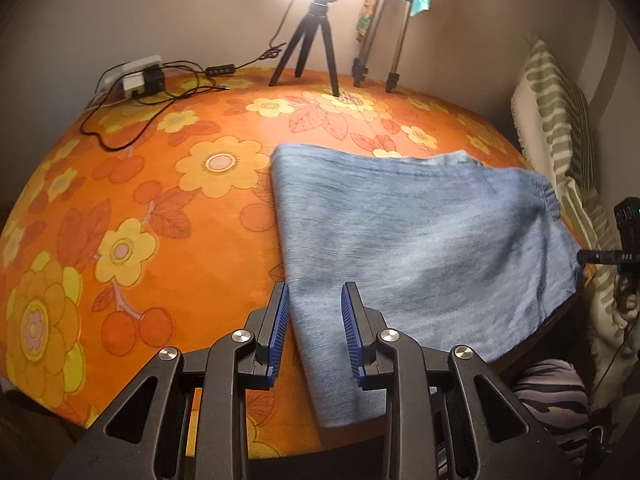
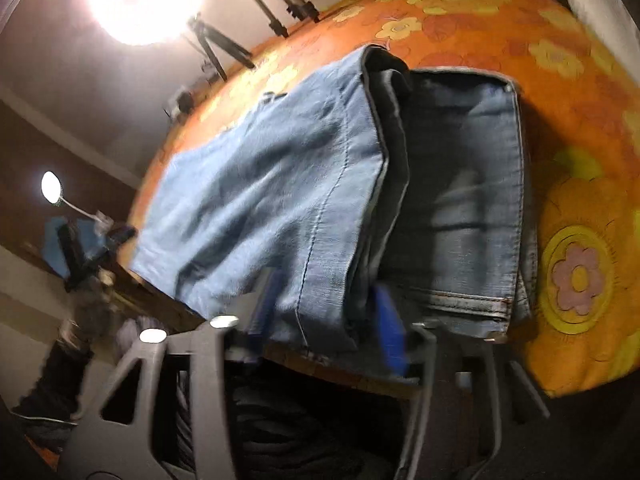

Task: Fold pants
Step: 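Open the right gripper to release the folded jeans and withdraw both tools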

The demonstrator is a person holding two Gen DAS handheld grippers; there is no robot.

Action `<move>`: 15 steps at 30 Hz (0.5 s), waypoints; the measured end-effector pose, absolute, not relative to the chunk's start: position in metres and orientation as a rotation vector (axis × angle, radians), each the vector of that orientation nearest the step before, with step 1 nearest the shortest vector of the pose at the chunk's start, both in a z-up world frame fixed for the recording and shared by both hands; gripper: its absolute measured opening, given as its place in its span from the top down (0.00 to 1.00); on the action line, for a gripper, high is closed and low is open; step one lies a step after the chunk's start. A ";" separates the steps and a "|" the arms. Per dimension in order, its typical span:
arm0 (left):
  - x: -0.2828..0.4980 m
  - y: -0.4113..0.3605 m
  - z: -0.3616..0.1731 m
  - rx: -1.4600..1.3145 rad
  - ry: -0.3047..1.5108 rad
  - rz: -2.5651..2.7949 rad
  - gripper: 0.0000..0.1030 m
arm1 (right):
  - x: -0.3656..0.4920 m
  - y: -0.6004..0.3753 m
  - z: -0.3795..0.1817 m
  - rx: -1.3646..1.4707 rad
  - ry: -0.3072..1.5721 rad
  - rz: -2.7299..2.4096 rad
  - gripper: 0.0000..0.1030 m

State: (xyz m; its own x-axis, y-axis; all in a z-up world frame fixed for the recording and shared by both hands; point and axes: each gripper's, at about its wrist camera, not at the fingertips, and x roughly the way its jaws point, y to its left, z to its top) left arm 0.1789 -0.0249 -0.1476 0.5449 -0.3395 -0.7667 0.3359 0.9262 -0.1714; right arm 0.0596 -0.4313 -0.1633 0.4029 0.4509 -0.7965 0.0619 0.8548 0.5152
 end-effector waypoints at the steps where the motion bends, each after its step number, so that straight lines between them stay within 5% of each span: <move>1: 0.179 -0.023 -0.148 -0.012 0.912 -0.398 0.76 | 0.060 -0.430 -0.158 0.512 1.148 0.259 0.81; 3: 0.178 -0.021 -0.150 -0.028 0.921 -0.397 0.73 | 0.059 -0.432 -0.142 0.543 1.137 0.267 0.90; 5: 0.178 -0.020 -0.152 -0.043 0.930 -0.400 0.58 | 0.056 -0.436 -0.124 0.536 1.120 0.254 0.92; 10: 0.180 -0.019 -0.161 -0.078 0.965 -0.398 0.57 | 0.056 -0.434 -0.137 0.254 1.280 -0.005 0.94; 15: 0.180 -0.019 -0.170 -0.100 0.990 -0.396 0.57 | 0.068 -0.419 -0.106 0.278 1.181 0.072 0.90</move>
